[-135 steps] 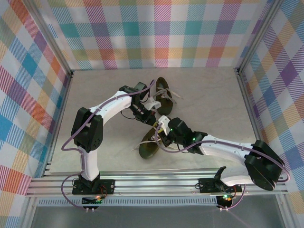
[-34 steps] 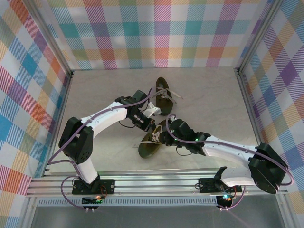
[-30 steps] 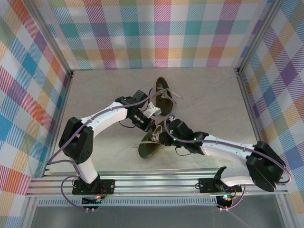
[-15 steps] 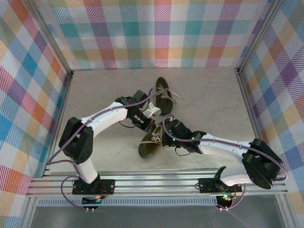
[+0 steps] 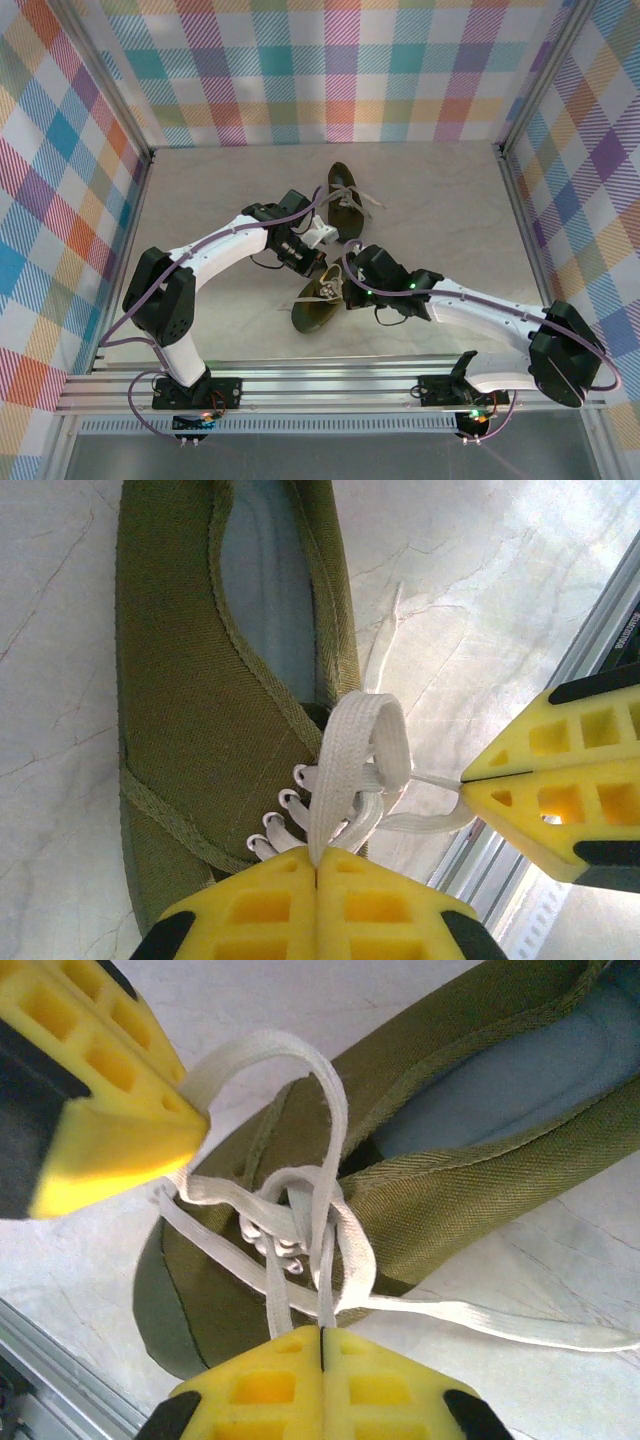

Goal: Tie the shoes

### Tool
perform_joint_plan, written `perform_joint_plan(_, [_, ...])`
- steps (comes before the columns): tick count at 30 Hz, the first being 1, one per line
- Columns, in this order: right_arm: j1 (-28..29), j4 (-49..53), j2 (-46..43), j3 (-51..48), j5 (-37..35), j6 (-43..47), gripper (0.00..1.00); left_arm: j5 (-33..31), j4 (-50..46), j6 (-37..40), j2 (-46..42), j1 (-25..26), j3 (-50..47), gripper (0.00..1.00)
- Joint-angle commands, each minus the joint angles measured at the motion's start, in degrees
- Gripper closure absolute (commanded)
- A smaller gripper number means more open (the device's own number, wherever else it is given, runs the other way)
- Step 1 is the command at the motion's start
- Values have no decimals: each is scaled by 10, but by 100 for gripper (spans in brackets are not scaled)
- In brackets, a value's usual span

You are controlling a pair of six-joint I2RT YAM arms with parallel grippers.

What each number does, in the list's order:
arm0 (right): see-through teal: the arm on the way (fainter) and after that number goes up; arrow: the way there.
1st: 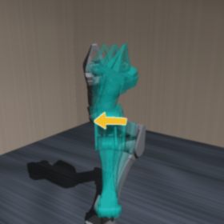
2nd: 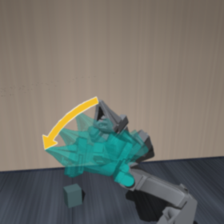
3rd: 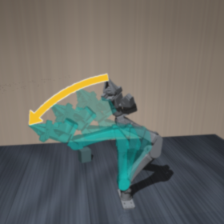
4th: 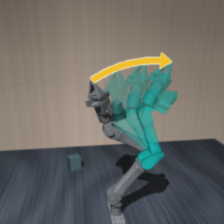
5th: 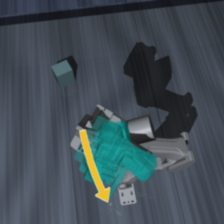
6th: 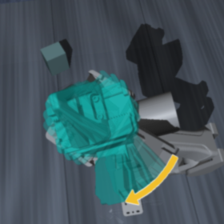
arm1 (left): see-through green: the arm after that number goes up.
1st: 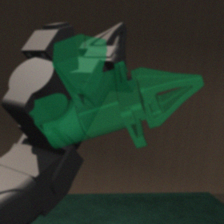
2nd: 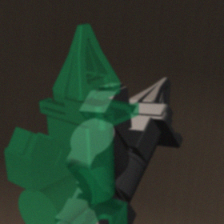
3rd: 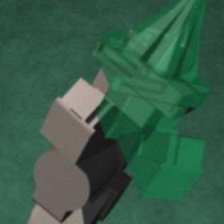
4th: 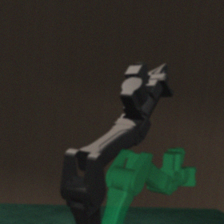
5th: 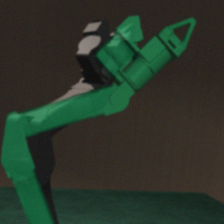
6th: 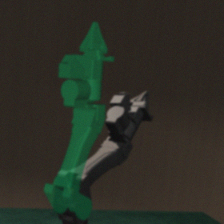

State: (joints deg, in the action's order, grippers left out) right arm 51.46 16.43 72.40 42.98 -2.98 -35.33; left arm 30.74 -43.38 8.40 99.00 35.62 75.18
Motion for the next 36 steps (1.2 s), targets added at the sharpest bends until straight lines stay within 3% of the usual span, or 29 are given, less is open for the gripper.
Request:
perform_joint_plan(1, [1, 61, 17, 27, -21, 39, 98, 0, -16, 8, -22, 6, 4, 100])
perform_joint_plan(6, [1, 84, 46, 38, -54, 50, 98, -2, -17, 8, -24, 6, 3, 100])
perform_joint_plan(13, [0, 39, 107, 45, -82, 53, 98, 8, -16, 4, -28, 12, 0, 100])
perform_joint_plan(17, [1, -3, 93, 30, -76, 43, 90, 11, -13, 1, -31, 15, -8, 100])
perform_joint_plan(24, [0, -28, -7, -17, -88, 32, 63, 12, -6, -2, -30, 16, -15, 100])
perform_joint_plan(27, [2, -27, -40, -30, -98, 21, 60, 12, -7, -1, -29, 16, -11, 100])
perform_joint_plan(29, [1, -34, -58, -37, -89, 8, 63, 12, -8, -1, -29, 16, -11, 100])
perform_joint_plan(33, [1, -72, -52, -45, -23, -33, 88, 13, -8, 1, -28, 18, -10, 100])
perform_joint_plan(36, [1, -90, -32, -50, -2, -70, 92, 9, -10, 5, -28, 22, -10, 100])
